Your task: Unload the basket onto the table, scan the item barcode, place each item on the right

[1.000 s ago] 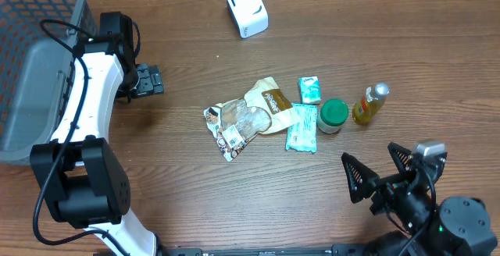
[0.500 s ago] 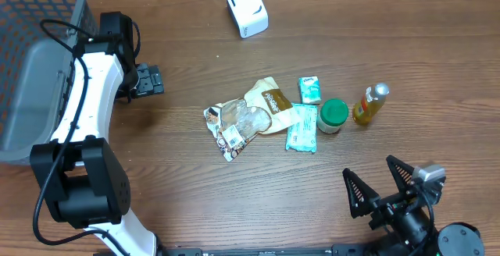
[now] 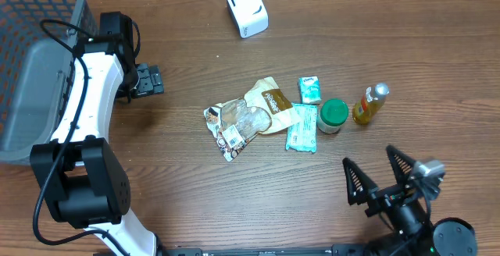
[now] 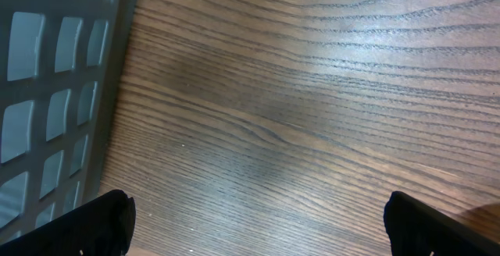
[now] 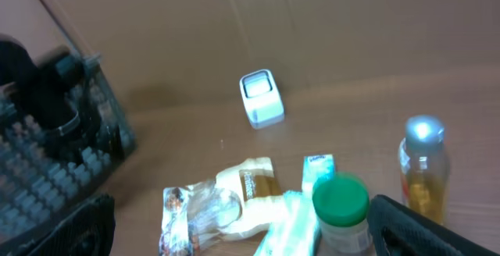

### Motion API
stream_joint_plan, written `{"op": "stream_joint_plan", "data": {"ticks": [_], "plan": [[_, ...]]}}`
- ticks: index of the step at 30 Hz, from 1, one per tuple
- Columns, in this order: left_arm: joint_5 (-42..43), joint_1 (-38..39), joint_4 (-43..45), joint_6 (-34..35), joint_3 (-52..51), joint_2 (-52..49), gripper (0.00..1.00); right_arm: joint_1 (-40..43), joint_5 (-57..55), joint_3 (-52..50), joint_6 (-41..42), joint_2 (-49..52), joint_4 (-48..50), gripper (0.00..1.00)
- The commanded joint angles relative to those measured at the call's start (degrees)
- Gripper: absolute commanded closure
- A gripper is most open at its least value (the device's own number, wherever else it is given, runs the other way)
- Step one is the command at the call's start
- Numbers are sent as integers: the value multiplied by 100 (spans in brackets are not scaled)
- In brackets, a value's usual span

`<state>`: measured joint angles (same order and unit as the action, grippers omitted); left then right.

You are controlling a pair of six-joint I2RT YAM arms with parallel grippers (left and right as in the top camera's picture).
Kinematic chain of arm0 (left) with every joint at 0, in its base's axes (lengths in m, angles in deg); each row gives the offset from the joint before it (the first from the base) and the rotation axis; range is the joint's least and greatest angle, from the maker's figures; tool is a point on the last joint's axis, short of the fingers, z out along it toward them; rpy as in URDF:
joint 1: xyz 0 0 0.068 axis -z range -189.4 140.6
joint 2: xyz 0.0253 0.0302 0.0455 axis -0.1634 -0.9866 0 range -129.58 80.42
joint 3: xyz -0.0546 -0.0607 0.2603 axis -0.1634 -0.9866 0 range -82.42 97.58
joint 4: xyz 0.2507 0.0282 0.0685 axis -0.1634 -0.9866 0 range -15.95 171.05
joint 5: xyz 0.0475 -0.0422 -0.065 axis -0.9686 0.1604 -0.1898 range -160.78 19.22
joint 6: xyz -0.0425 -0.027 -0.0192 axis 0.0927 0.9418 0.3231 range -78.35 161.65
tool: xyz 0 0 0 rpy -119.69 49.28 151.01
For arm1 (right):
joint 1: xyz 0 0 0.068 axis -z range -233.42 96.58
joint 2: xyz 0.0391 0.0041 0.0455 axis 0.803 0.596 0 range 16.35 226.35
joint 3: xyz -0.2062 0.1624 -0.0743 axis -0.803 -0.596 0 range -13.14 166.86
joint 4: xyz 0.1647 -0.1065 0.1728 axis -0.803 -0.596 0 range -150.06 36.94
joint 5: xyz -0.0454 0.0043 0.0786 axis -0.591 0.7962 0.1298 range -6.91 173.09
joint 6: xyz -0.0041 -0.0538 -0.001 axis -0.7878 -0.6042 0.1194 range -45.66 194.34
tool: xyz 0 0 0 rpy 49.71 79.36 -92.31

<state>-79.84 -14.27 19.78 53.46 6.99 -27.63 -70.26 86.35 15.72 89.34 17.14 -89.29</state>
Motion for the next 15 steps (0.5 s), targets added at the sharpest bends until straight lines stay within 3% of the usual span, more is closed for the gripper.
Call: {"op": "stream_joint_plan", "data": {"ticks": [1,15], "plan": [[-35,0,4,17,66,37,0,203,76,-157,22,-63,629,0],[-35,0,4,17,66,37,0,579,157,-1836,-81,-63,5517,0]]}}
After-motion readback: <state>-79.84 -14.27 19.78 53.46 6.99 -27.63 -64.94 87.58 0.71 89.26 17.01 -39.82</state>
